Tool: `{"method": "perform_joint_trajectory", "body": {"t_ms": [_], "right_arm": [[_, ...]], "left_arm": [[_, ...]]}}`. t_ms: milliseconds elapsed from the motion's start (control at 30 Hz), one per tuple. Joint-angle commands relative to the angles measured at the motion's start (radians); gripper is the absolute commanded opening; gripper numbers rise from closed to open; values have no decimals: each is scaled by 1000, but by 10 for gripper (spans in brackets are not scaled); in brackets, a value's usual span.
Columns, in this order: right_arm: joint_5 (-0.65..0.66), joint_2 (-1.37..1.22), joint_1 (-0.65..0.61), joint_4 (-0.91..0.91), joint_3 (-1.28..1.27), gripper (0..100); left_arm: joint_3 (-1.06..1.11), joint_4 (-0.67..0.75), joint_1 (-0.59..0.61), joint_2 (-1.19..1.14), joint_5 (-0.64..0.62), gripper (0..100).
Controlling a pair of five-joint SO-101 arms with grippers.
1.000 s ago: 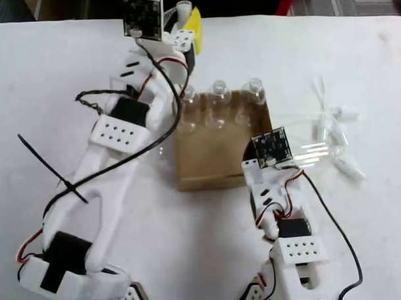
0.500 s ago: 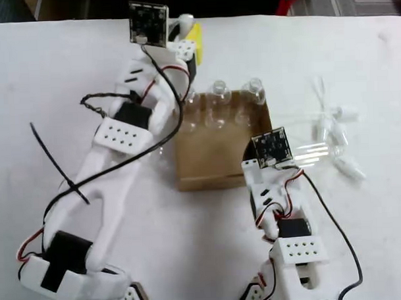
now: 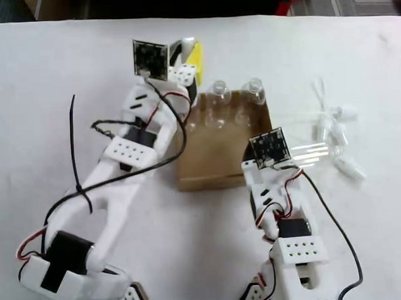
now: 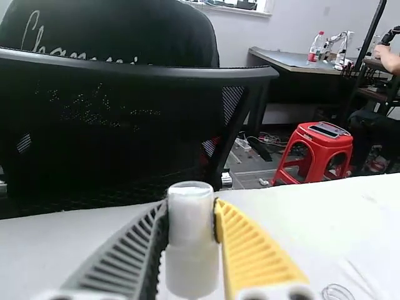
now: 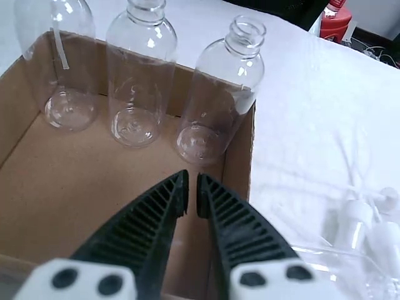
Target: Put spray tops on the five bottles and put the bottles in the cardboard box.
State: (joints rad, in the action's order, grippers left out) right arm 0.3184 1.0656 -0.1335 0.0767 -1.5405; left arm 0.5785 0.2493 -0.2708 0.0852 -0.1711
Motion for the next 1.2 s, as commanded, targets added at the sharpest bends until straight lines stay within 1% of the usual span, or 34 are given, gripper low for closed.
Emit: {"method": "perform_joint_trajectory", "body": {"t_ms": [0,633,733,933,1167], "right_arm": [[15,-4,-1,-22,6,18],[18,-4,-1,-22,6,18],[18,-4,-1,-22,6,18],[18,-4,-1,-22,6,18],[20,-4,-1,-22,6,18]], "left_arm": [[5,38,-13,8,-6,23],[75,34,-10,7,-3,22],[104,57,-13,8,-3,22],[172,164,-4,7,-3,23],[180,161,-5,7,-3,24]]}}
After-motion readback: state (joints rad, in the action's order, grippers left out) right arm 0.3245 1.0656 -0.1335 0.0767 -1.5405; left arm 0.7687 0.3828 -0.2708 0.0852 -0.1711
